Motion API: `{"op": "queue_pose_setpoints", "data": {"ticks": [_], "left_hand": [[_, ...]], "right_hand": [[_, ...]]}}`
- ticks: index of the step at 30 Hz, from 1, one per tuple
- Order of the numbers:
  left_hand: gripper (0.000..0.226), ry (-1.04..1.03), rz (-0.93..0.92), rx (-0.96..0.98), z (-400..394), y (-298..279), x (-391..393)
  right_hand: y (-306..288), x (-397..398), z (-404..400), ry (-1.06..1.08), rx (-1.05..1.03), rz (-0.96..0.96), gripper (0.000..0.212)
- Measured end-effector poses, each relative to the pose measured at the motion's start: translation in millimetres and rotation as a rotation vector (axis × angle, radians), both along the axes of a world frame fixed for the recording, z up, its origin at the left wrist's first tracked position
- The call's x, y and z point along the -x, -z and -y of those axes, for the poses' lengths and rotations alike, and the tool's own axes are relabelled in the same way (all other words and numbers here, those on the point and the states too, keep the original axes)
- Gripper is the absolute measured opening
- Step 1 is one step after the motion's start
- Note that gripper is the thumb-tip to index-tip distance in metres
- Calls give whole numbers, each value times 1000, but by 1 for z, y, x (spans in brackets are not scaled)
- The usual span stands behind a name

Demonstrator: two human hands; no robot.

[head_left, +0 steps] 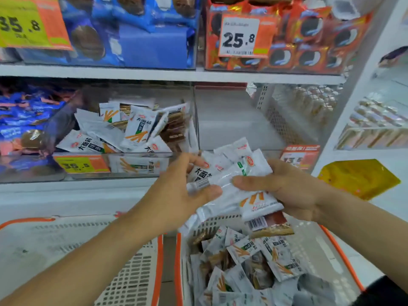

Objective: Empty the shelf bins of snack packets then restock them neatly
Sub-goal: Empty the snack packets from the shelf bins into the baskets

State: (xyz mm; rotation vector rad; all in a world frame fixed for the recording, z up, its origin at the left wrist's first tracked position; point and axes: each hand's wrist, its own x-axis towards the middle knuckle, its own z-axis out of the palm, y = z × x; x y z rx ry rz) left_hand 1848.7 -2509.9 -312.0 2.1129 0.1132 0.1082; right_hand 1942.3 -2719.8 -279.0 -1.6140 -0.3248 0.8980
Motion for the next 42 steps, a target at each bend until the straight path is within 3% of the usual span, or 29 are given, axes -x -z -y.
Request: {"op": "queue_pose_setpoints", "data": {"ticks": [3, 5, 8, 10, 13, 18, 23, 25, 29, 33, 36, 38, 40, 42], "left_hand": [[46, 59, -153, 6, 34, 41, -7], [43, 98, -226, -17, 51, 73, -13], [40, 189, -312, -61, 63, 114, -22], [42, 247, -365, -115, 63, 127, -25], [46, 277, -394, -245, 55, 131, -31], [16, 190, -319, -329, 35, 105, -41], [14, 147, -239, -412, 3, 57, -41], [10, 82, -181, -392, -16, 32, -40], [15, -195, 104, -445, -60, -4, -44], [8, -414, 256, -580, -123, -12, -54], [46, -545, 107, -685, -169, -4, -60], [78, -547, -117, -688, -184, 2, -60], [93, -480, -316, -629, -199, 13, -60], [100, -429, -376, -523, -214, 21, -61]], "right_hand": [[28, -2, 36, -44, 153, -36, 39], [50, -5, 52, -55, 329, 54, 40], [69, -13, 62, -231, 687, 357, 76], [71, -17, 60, -376, 794, 479, 72], [69, -26, 56, -535, 866, 505, 71], [74, -26, 50, -787, 986, 648, 52], [60, -24, 35, -791, 898, 588, 39], [51, -28, 22, -633, 781, 668, 30], [15, -38, -29, -122, 319, 752, 8], [-24, -47, -109, -30, 91, 958, 3], [-29, -62, -172, -136, 236, 1054, 25], [-27, -70, -206, -301, 446, 1052, 60], [-21, -77, -232, -496, 618, 942, 88], [-13, -86, -251, -644, 745, 875, 93]]}}
